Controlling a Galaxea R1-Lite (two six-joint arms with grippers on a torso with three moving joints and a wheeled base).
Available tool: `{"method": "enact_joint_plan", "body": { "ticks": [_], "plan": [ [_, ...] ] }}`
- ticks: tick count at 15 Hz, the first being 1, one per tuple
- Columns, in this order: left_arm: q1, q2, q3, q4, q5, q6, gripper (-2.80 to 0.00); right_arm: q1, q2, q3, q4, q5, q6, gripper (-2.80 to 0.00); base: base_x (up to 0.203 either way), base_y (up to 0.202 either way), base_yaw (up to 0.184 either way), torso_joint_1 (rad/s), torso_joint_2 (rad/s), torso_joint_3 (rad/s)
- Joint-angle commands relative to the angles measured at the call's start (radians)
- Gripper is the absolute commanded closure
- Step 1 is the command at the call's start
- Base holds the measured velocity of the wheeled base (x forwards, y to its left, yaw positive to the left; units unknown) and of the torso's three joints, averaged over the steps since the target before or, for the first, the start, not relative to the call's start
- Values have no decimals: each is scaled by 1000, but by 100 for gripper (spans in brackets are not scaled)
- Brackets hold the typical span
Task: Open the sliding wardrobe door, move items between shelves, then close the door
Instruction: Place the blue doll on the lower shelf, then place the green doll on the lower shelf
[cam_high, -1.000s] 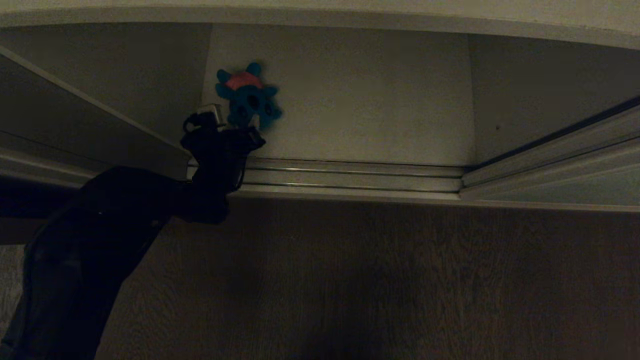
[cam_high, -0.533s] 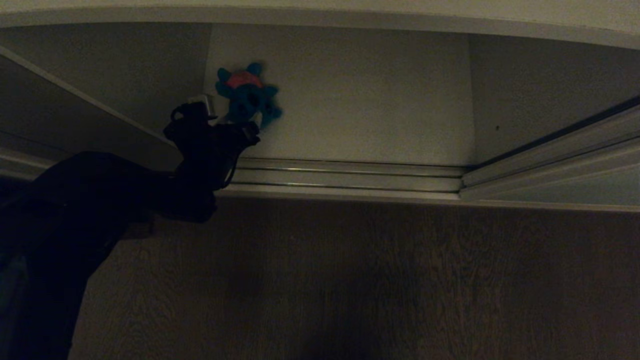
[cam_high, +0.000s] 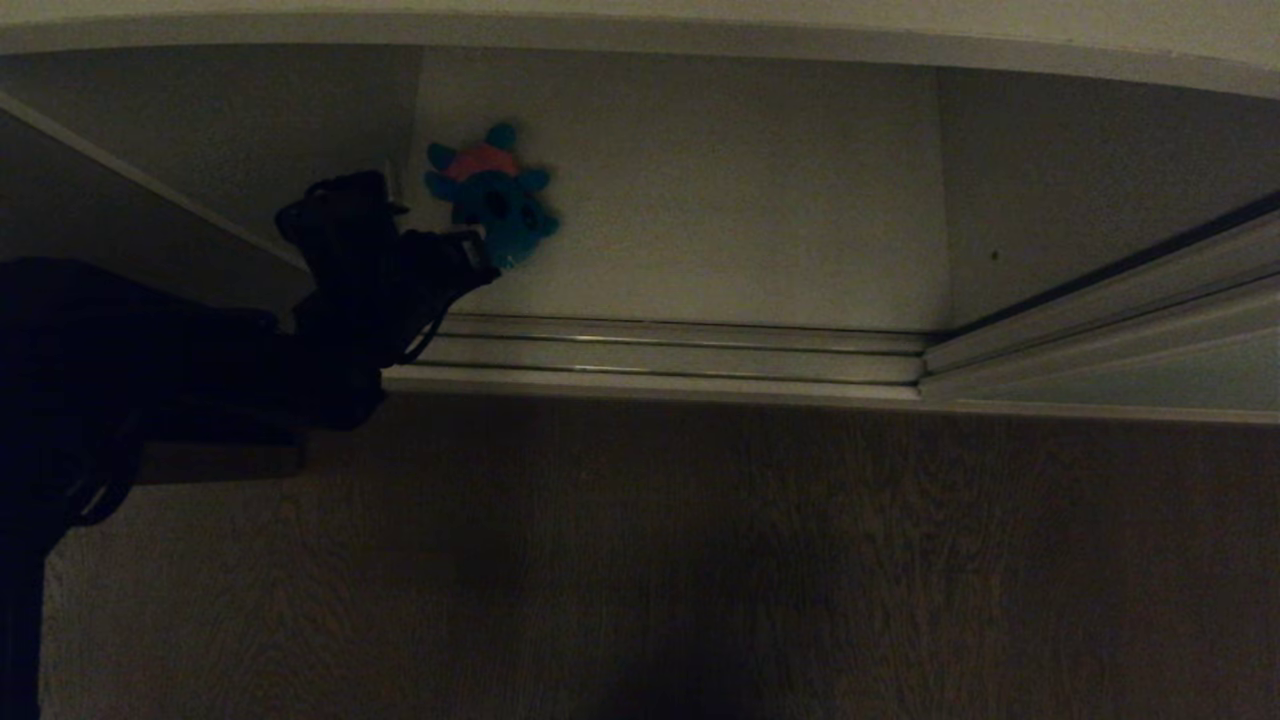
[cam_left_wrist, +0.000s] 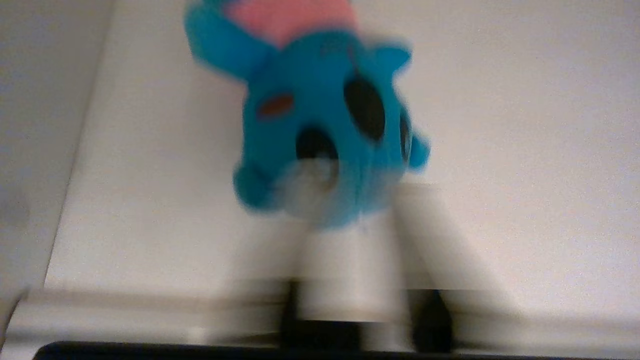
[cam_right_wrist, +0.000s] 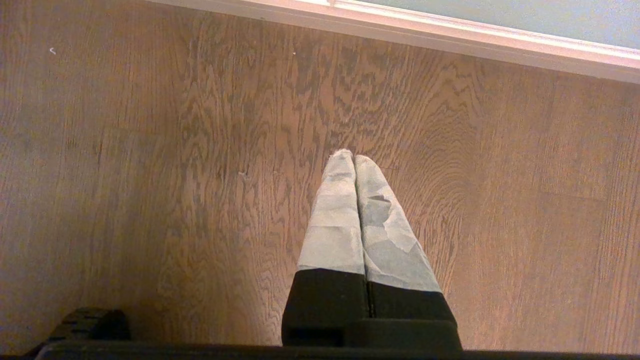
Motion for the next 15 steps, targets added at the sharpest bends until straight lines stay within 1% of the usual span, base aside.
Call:
{"method": "enact_joint_plan", "body": {
  "ticks": [1, 3, 6, 7, 9, 11, 13, 15],
  "plan": [
    [2, -103, 88, 24, -3, 2, 0, 0, -2, 0, 0, 0, -1, 0, 0, 0, 0, 0, 0, 0],
    [1, -235, 265, 74, -9, 16, 0, 0, -2, 0, 0, 0, -1, 0, 0, 0, 0, 0, 0, 0],
    [0, -428, 510, 180, -24, 56, 0, 0, -2, 0, 0, 0, -1, 0, 0, 0, 0, 0, 0, 0],
    [0, -495, 571, 216, -27, 62, 0, 0, -2, 0, 0, 0, -1, 0, 0, 0, 0, 0, 0, 0],
    [0, -644, 661, 312, -28, 66, 0, 0, -2, 0, 0, 0, -1, 0, 0, 0, 0, 0, 0, 0],
    [0, -805, 739, 437, -27, 68, 0, 0, -2, 0, 0, 0, -1, 0, 0, 0, 0, 0, 0, 0],
    [1, -997, 802, 592, -25, 67, 0, 0, -2, 0, 0, 0, -1, 0, 0, 0, 0, 0, 0, 0],
    [2, -1218, 850, 772, -24, 68, 0, 0, -2, 0, 0, 0, -1, 0, 0, 0, 0, 0, 0, 0]
  ]
}}
